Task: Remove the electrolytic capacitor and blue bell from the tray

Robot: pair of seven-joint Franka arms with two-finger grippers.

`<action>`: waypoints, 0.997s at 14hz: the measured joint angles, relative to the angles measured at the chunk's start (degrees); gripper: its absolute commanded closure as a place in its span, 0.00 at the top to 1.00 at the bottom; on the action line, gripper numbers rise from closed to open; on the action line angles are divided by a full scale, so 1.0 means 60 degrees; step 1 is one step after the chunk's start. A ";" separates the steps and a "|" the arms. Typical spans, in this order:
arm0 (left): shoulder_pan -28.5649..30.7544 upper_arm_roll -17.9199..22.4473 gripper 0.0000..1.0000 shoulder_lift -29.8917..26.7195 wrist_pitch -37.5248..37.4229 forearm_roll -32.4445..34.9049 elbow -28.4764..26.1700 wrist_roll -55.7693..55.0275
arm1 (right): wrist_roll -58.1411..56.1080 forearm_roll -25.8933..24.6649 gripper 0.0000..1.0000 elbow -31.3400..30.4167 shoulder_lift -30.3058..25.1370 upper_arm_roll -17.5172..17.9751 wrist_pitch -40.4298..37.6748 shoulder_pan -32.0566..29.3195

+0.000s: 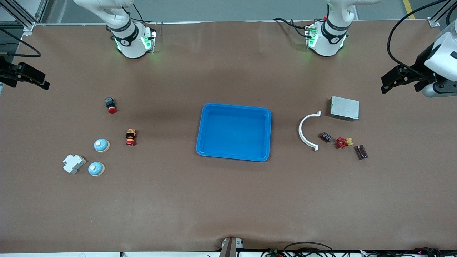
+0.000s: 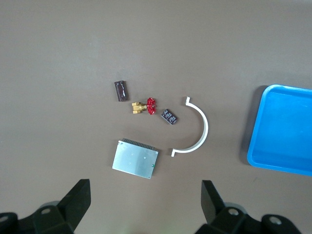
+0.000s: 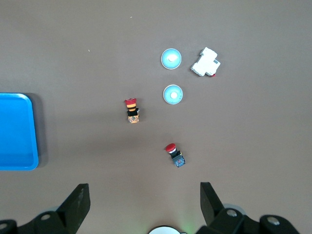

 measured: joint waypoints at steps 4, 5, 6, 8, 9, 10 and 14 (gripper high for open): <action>0.0011 0.0001 1.00 -0.0056 -0.0068 0.0000 0.0056 0.0000 | 0.0000 0.0002 1.00 0.0001 0.0001 0.0000 -0.0006 -0.0001; 0.0009 0.0000 1.00 -0.0068 -0.0118 0.0000 0.0058 0.0000 | 0.0000 0.0002 1.00 0.0001 0.0001 0.0000 -0.0006 -0.0001; 0.0006 0.0000 1.00 -0.0076 -0.0147 0.0000 0.0071 0.0000 | 0.0000 0.0002 1.00 0.0001 0.0001 0.0000 -0.0006 -0.0001; 0.0005 0.0000 1.00 -0.0081 -0.0210 0.0000 0.0177 0.0000 | 0.0001 0.0003 1.00 0.0001 0.0001 0.0000 -0.0004 -0.0001; 0.0004 0.0000 1.00 -0.0090 -0.0237 0.0000 0.0222 0.0000 | 0.0002 0.0006 1.00 0.0001 0.0001 0.0000 0.0011 -0.0001; 0.0004 0.0000 1.00 -0.0098 -0.0278 0.0000 0.0251 0.0000 | 0.0002 0.0010 1.00 0.0001 0.0001 0.0000 0.0046 -0.0001; 0.0003 -0.0001 1.00 -0.0121 -0.0472 0.0000 0.0295 0.0000 | 0.0002 0.0015 1.00 0.0001 0.0001 0.0000 0.0172 -0.0001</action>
